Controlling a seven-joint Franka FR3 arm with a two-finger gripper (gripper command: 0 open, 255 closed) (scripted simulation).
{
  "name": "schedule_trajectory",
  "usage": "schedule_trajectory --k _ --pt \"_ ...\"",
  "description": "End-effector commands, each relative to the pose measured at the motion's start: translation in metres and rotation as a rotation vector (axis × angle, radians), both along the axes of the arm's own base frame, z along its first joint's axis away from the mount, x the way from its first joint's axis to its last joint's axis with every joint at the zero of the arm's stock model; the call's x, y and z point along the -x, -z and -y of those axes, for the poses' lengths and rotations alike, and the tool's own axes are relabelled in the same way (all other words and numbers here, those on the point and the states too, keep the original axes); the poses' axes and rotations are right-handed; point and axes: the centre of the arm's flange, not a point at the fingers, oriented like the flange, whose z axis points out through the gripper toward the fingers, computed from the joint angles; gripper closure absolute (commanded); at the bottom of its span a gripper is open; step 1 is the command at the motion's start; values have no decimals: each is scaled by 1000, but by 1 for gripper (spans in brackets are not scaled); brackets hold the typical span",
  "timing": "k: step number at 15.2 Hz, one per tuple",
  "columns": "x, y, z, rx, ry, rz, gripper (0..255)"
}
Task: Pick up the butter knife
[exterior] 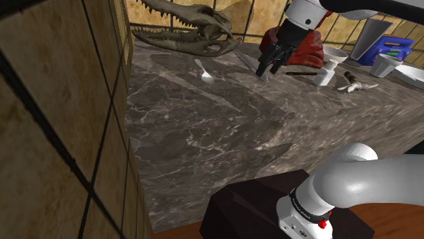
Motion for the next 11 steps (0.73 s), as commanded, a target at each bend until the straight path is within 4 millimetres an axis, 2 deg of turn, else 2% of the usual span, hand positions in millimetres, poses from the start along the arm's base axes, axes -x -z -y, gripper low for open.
schedule_trajectory --k 1,5,10,11 --pt "0 0 0 0 0 0 0" --pt "-59 -17 13 33 180 -101 0" --pt "-129 -32 44 75 405 -227 0" --pt "-135 -32 47 78 426 -239 0"
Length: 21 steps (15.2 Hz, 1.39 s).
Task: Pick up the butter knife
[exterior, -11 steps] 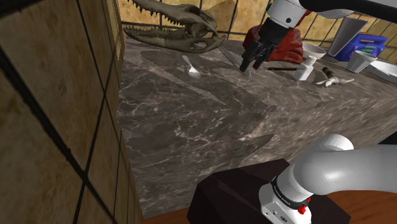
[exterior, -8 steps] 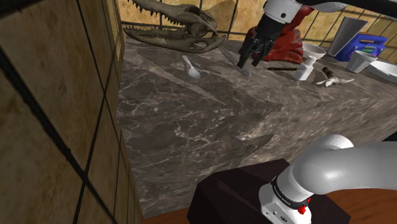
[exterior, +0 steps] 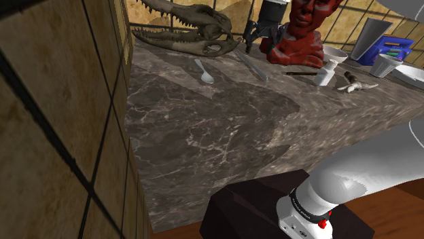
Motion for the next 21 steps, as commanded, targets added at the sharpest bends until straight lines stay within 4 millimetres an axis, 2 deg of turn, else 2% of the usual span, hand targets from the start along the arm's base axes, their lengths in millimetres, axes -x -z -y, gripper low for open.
schedule_trajectory --k 1,7,9,10,19,21 --pt "-9 3 5 7 36 -20 0" --pt "-9 35 5 7 36 -20 0" --pt "-9 38 5 7 36 -20 0" --pt "-9 38 5 7 37 -20 255" --pt "-9 38 5 7 36 -20 255" --pt "-9 27 5 7 36 -20 255"
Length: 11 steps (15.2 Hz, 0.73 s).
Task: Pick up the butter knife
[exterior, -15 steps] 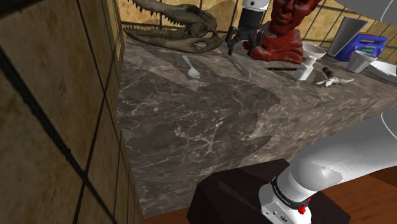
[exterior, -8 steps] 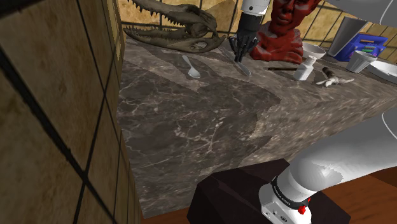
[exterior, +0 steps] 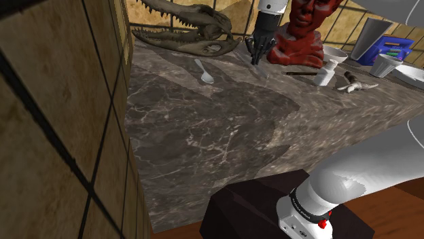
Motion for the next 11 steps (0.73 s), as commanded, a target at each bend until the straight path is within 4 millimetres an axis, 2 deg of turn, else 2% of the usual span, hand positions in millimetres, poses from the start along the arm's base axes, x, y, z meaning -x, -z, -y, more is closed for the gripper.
schedule_trajectory --k 1,11 --pt "0 -10 0 0 0 0 255" --pt "0 -63 0 0 0 0 255"
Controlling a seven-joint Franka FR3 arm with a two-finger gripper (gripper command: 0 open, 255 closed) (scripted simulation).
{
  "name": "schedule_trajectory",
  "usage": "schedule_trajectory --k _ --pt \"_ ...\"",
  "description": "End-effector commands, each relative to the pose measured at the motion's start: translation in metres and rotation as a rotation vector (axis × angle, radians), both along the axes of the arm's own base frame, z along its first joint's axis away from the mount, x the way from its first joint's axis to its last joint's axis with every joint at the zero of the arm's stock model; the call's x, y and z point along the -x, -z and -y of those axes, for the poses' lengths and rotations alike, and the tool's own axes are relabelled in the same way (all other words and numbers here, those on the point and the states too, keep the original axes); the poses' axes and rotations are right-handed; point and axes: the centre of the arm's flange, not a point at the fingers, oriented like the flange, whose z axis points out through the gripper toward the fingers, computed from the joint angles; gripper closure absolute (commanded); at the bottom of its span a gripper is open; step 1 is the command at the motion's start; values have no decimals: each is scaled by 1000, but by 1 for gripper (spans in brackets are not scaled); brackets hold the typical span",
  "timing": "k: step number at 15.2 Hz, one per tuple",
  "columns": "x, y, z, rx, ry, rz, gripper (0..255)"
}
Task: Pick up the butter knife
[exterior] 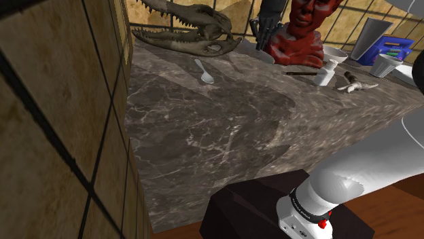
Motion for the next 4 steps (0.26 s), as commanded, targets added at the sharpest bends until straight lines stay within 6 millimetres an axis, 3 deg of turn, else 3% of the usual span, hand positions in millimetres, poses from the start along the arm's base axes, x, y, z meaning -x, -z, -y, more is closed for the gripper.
schedule_trajectory --k 1,4 --pt "0 -11 0 0 0 -1 255" --pt "0 -17 0 0 0 -1 255"
